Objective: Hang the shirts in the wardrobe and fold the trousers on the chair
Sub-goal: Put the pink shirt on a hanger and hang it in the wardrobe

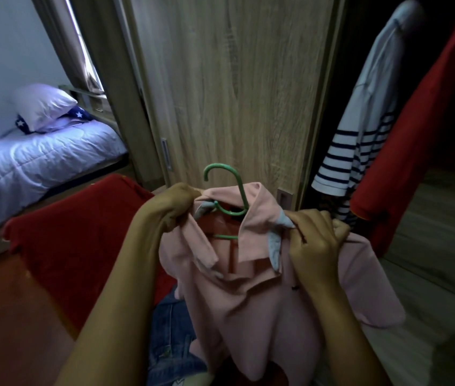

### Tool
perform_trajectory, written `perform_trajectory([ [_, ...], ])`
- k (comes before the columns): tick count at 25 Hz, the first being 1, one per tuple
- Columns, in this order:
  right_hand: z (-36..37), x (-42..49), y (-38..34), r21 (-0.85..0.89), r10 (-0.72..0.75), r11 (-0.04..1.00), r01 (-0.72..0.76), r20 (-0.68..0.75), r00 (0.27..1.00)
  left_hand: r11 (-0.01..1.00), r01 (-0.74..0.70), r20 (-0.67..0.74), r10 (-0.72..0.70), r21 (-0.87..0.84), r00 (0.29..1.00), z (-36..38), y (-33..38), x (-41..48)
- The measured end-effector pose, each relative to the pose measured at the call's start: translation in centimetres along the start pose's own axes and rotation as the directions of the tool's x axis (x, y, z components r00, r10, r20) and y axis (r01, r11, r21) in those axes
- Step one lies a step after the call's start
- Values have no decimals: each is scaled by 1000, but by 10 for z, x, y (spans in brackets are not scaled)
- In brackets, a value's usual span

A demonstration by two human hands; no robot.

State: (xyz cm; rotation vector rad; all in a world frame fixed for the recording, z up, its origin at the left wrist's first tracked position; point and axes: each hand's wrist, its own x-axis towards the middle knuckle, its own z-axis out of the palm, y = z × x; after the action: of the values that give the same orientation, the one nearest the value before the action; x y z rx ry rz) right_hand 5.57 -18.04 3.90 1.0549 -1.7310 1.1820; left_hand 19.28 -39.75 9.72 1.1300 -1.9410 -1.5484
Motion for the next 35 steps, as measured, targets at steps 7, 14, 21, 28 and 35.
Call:
perform_trajectory([
  [7, -7, 4, 5, -15, 101, 995, -101, -32, 994, 914, -394, 6, 396, 97, 918, 11, -21, -44],
  [14, -8, 5, 5, -7, 111, 994, -111, -4, 994, 938, -228, -225, 171, -259, 959, 25, -30, -55],
  [21, -6, -3, 1, 20, 153, 988, -152, -22, 988, 759, -98, -172, -18, -643, 985, 64, -14, -58],
  [28, -11, -6, 18, 156, 212, 964, -217, 43, 976, 875, -383, -433, 480, 296, 763, 45, -39, -65],
  [35, -14, -5, 23, 256, 244, 918, -302, 234, 941, 797, -466, -166, 556, 384, 814, 33, -53, -48],
])
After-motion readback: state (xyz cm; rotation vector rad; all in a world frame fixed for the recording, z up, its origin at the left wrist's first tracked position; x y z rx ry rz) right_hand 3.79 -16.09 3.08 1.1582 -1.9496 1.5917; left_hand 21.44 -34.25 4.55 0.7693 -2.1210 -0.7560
